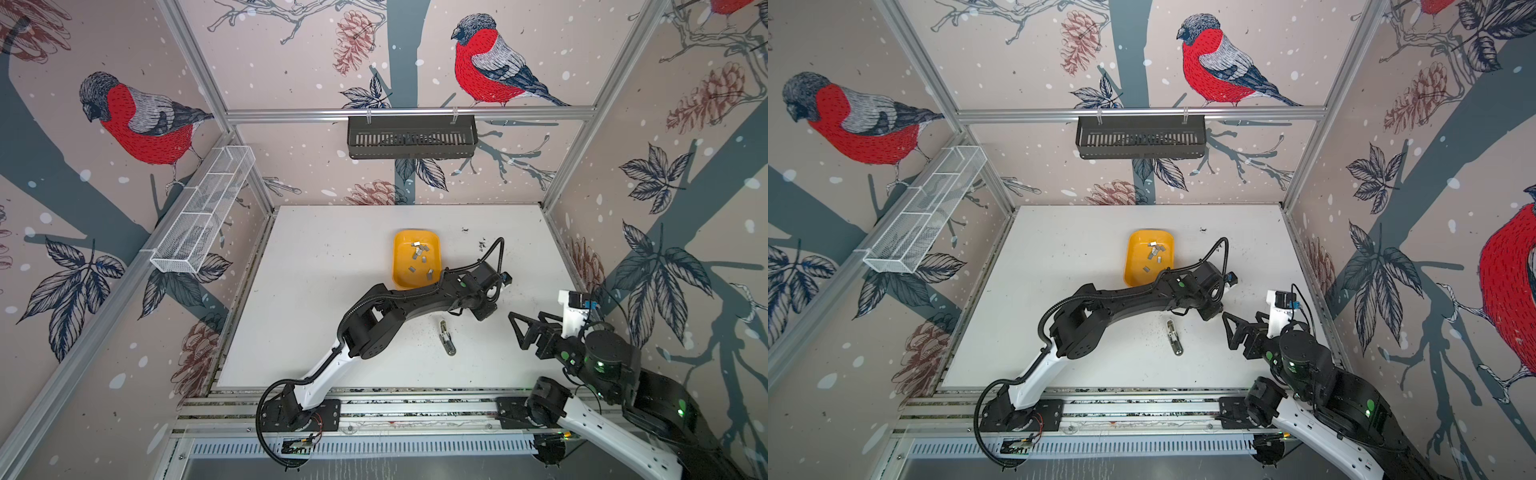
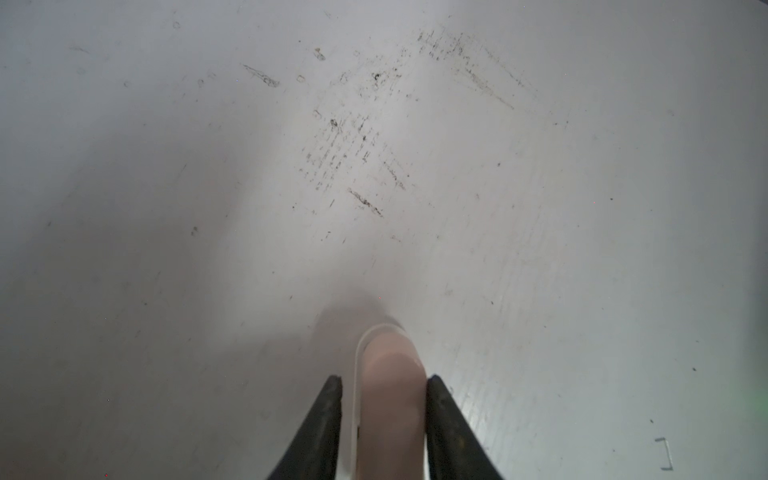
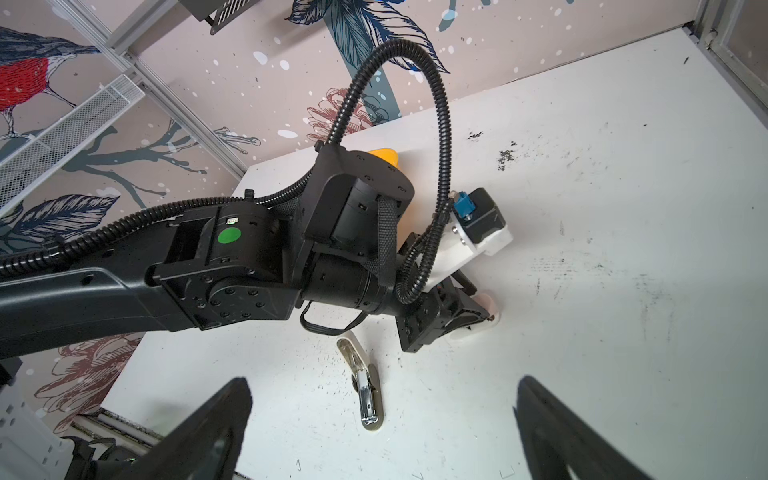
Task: Load the staples into the stapler
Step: 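Lower the left gripper onto the pink stapler and close on it, then lift the pink stapler with the left gripper toward the right gripper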
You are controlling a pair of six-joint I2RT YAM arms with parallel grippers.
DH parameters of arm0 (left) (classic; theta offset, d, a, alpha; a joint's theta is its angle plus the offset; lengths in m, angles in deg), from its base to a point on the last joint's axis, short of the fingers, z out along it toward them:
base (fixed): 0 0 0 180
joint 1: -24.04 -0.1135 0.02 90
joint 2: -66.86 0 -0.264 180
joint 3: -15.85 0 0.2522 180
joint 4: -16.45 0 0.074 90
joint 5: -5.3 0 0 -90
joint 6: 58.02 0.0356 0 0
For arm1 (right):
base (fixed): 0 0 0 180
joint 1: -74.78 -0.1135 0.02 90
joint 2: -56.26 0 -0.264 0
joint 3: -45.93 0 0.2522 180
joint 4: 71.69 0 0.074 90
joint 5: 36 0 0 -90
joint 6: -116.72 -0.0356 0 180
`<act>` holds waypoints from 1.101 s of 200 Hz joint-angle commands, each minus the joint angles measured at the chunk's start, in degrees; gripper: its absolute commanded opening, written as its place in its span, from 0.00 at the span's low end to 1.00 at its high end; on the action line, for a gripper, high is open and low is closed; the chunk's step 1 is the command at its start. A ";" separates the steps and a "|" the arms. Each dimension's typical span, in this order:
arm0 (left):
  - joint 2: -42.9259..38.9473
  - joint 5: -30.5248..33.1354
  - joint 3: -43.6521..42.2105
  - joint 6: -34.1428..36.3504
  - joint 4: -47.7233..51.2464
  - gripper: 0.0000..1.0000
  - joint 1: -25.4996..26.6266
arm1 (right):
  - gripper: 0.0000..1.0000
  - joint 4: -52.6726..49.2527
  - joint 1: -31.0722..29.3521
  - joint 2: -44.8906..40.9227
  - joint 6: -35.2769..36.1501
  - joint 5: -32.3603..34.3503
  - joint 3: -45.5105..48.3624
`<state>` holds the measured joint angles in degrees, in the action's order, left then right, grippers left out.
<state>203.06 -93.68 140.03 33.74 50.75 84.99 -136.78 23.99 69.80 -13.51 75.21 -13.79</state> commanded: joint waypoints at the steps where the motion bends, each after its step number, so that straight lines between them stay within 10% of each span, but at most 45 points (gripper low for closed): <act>1: 0.64 -0.61 1.02 0.69 1.48 0.35 0.27 | 1.00 0.88 0.00 -0.19 0.15 0.76 -0.02; 96: -3.87 -1.63 0.01 0.17 2.25 0.13 -0.23 | 1.00 0.87 -0.03 -0.36 0.01 1.11 -0.19; 220: -45.06 -20.88 -30.85 1.54 -5.23 0.12 -13.55 | 0.98 22.40 -0.74 13.09 -6.33 -5.06 1.27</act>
<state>163.21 -109.24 112.57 31.57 47.51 72.79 -124.17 23.10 79.11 -15.52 73.31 -13.11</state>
